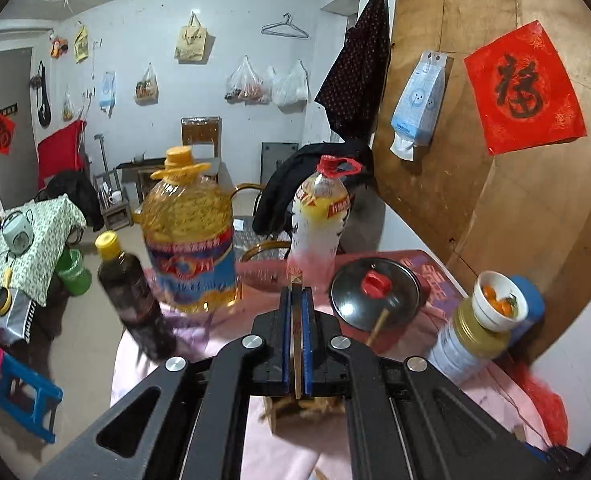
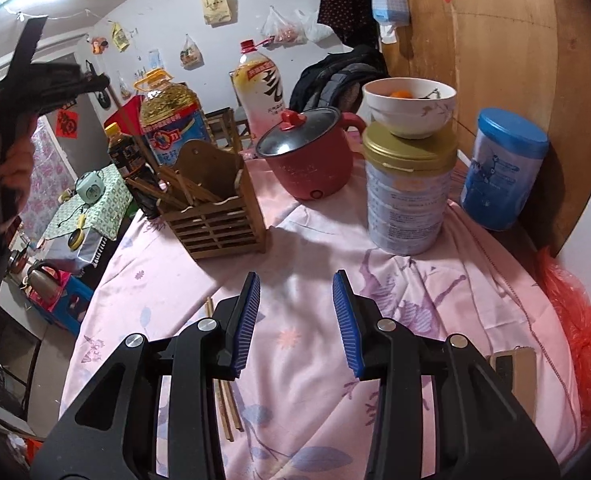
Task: Organize utensils
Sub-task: 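Move both open grippers back over the remaining chopsticks on the cloth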
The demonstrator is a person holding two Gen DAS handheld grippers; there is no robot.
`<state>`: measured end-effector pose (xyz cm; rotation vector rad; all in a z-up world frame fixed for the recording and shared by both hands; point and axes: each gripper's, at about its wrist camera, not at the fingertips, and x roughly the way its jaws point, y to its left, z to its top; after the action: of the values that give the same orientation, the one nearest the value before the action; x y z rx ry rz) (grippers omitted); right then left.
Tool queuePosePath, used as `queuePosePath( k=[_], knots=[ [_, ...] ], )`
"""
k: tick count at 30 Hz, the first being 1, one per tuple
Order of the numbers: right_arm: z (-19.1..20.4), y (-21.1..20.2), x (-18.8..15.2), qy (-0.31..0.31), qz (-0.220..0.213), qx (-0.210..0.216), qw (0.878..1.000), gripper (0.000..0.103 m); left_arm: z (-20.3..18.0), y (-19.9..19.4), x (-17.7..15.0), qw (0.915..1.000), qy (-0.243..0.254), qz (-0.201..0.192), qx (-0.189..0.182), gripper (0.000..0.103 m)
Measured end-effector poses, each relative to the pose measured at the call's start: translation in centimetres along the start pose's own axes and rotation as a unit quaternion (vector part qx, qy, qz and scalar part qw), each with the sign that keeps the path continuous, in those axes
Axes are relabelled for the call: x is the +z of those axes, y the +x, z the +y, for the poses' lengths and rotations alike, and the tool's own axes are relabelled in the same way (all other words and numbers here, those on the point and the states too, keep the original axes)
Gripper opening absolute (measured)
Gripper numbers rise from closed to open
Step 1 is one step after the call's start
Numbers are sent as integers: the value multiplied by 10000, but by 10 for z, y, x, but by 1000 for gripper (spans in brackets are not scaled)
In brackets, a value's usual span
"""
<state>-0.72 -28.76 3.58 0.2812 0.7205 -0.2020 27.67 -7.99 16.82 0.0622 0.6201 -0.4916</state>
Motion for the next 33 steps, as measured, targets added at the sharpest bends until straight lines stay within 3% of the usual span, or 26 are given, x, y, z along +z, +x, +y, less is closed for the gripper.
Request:
queuePosePath(
  k=[2,6,8,10,12,16,22,26,33],
  knots=[
    [-8,-1,0,102,14,-103,9999,40,-4,19,-3,9999,47,15,149,5],
    [-20,-1,-2,306,20,-207,9993,40,1,51,-34,9984,-166,521,147,9],
    [-21,3,-1,355,44,-173,9992,40,8,51,-52,9969,-284,721,163,46],
    [-16,10,-2,334,111,-96,9993,40,17,39,-70,9967,-313,661,340,59],
    [-8,21,-5,256,230,34,9994,40,25,28,-82,9960,-220,722,474,62],
    [19,44,-23,-116,602,311,9976,40,42,14,-109,9927,-239,887,780,77],
    [42,61,-47,-491,954,494,9930,40,60,-5,-170,9826,-464,1443,1070,81],
    [50,61,-67,-579,1056,480,9916,40,62,-16,-210,9743,-333,1764,1360,85],
    [58,56,-129,-412,1320,187,9902,40,55,-33,-270,9674,166,2198,1249,88]
  ],
)
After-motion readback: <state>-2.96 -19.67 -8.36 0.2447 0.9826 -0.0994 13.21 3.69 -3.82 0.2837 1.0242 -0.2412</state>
